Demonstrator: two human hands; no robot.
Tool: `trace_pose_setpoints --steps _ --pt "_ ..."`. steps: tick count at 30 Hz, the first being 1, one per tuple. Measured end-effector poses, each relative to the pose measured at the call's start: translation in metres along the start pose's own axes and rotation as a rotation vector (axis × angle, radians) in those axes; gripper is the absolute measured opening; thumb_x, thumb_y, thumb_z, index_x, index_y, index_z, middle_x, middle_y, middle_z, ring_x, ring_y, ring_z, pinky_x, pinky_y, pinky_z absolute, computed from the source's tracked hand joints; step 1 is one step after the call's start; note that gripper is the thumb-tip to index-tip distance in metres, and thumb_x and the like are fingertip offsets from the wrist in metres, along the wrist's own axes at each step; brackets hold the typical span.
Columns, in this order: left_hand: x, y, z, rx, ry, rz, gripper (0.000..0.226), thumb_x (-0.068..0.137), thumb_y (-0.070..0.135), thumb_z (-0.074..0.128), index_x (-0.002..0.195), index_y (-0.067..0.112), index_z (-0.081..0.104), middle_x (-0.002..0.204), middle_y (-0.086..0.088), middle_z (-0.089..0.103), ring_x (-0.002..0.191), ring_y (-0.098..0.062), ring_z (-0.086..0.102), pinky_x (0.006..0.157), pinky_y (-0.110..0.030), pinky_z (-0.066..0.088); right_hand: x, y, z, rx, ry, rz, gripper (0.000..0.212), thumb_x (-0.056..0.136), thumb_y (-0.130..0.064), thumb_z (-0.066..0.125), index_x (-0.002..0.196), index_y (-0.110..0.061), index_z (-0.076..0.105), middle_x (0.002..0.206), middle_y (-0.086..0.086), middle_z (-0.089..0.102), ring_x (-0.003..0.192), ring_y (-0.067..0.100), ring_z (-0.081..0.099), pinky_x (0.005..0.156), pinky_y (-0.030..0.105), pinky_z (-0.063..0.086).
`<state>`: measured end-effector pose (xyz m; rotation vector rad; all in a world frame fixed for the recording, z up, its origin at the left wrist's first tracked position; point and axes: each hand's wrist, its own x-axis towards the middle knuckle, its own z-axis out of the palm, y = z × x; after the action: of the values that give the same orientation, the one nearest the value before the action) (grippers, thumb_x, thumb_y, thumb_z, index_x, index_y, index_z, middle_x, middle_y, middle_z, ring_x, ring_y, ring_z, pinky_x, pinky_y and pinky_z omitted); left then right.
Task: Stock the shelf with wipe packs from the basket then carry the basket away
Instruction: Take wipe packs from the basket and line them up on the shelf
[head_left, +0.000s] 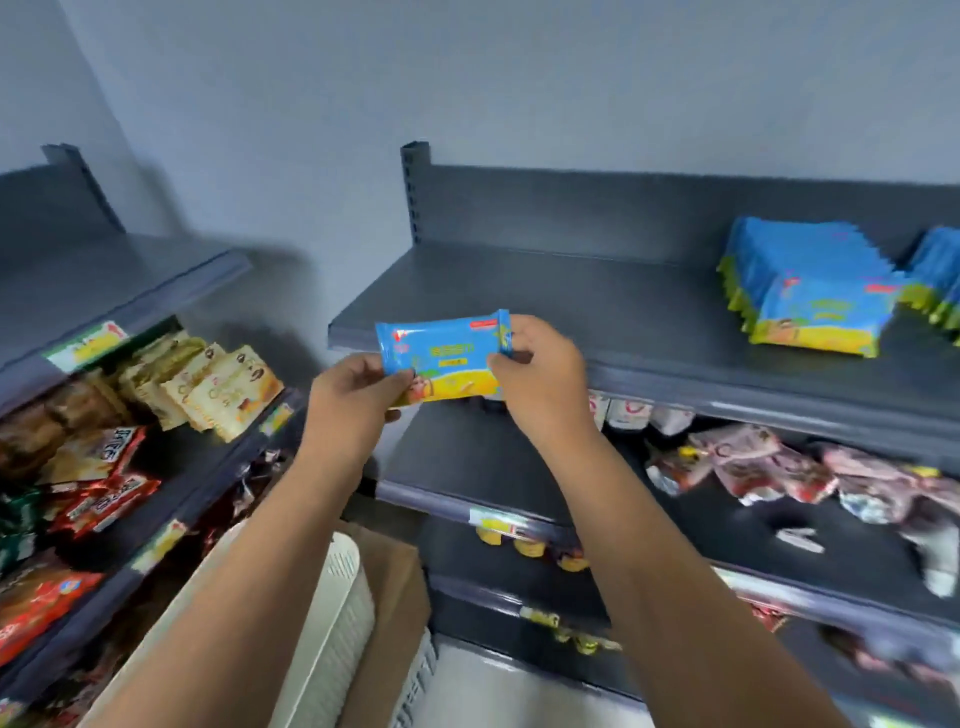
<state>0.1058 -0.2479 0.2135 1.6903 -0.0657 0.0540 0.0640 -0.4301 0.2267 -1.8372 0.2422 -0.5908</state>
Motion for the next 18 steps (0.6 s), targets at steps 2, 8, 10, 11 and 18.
trace_pose_setpoints --steps 2,8,10,11,18 --pt "-0.007 0.019 0.034 -0.020 -0.069 0.027 0.010 0.095 0.007 0.069 0.088 0.013 0.071 0.076 0.008 0.076 0.070 -0.008 0.070 0.070 -0.030 0.057 0.001 -0.004 -0.037 -0.002 0.084 -0.004 0.042 0.087 0.003 0.060 0.116 -0.025 0.071 0.098 -0.012 0.074 0.091 0.011 0.070 0.084 0.037 0.059" --pt "-0.024 0.061 0.125 -0.033 -0.225 0.157 0.009 0.094 0.011 0.071 0.087 0.005 0.072 0.085 -0.002 0.073 0.075 -0.012 0.061 0.075 -0.033 0.047 -0.003 -0.006 -0.144 -0.100 0.267 -0.025 0.032 0.090 -0.003 0.063 0.108 -0.030 0.067 0.097 -0.006 0.072 0.091 0.013 0.067 0.082 0.036 0.058" --pt "-0.035 0.071 0.157 -0.037 -0.264 0.179 0.010 0.093 0.011 0.072 0.084 0.008 0.073 0.083 0.001 0.073 0.073 -0.010 0.061 0.076 -0.035 0.050 -0.007 -0.004 -0.179 -0.142 0.317 -0.022 0.029 0.091 -0.005 0.064 0.108 -0.029 0.066 0.100 0.000 0.071 0.091 0.018 0.066 0.078 0.029 0.054" --pt "-0.042 0.075 0.178 -0.040 -0.288 0.183 0.010 0.093 0.011 0.072 0.084 0.009 0.073 0.082 0.001 0.072 0.072 -0.009 0.060 0.076 -0.034 0.050 -0.008 -0.001 -0.201 -0.166 0.341 -0.018 0.028 0.092 -0.006 0.064 0.114 -0.025 0.067 0.102 0.005 0.070 0.093 0.020 0.065 0.076 0.024 0.052" --pt "-0.091 0.094 0.297 -0.046 -0.398 0.201 0.010 0.096 0.014 0.070 0.087 0.015 0.074 0.080 0.004 0.071 0.066 -0.003 0.058 0.071 -0.029 0.050 -0.014 0.028 -0.328 -0.326 0.438 -0.018 0.021 0.089 -0.011 0.072 0.106 -0.024 0.067 0.084 -0.012 0.059 0.075 0.007 0.057 0.065 0.024 0.044"
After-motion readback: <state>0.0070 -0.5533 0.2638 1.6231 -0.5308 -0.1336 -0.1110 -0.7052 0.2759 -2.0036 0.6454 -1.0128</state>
